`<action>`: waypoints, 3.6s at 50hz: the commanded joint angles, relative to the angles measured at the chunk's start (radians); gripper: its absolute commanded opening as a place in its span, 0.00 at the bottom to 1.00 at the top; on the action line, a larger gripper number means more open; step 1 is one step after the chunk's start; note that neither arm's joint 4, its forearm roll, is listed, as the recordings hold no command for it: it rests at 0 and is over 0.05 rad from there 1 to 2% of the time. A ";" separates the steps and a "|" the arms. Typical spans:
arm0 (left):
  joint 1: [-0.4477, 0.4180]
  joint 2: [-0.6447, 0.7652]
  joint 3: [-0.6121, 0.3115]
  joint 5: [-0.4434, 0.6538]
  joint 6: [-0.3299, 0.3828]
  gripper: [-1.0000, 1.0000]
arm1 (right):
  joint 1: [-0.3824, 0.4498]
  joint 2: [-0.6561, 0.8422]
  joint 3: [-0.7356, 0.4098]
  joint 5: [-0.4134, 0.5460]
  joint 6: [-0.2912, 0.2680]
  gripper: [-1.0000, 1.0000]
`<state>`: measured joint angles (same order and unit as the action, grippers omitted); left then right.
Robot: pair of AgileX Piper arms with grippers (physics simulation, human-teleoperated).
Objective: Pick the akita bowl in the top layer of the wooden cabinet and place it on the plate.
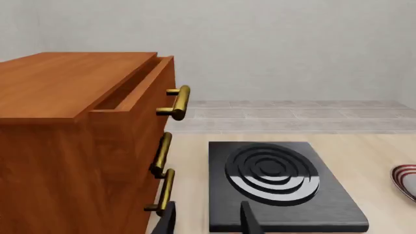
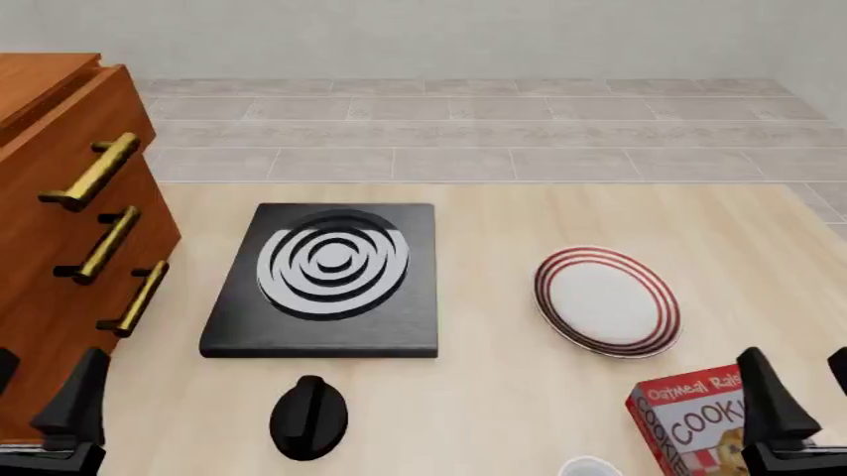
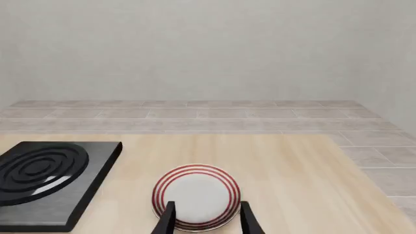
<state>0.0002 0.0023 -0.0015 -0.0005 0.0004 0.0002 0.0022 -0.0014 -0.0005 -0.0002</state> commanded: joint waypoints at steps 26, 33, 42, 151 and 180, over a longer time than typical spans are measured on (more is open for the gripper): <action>-0.027 0.030 -0.092 0.030 0.007 1.00 | 0.004 0.005 -0.008 0.003 -0.007 1.00; -0.037 0.056 -0.162 0.049 0.017 1.00 | 0.004 0.008 -0.008 0.002 -0.008 1.00; -0.049 0.088 -0.236 0.073 0.026 1.00 | 0.004 0.002 -0.009 0.008 -0.010 1.00; -0.024 0.688 -1.044 0.506 0.136 1.00 | 0.002 -0.002 -0.010 0.006 -0.010 1.00; 0.068 0.784 -1.191 0.662 0.157 1.00 | 0.003 -0.001 -0.011 0.008 -0.009 1.00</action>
<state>0.0378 0.7614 -1.1488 0.6147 0.1585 0.0028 0.0009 -0.0122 0.0074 -0.0094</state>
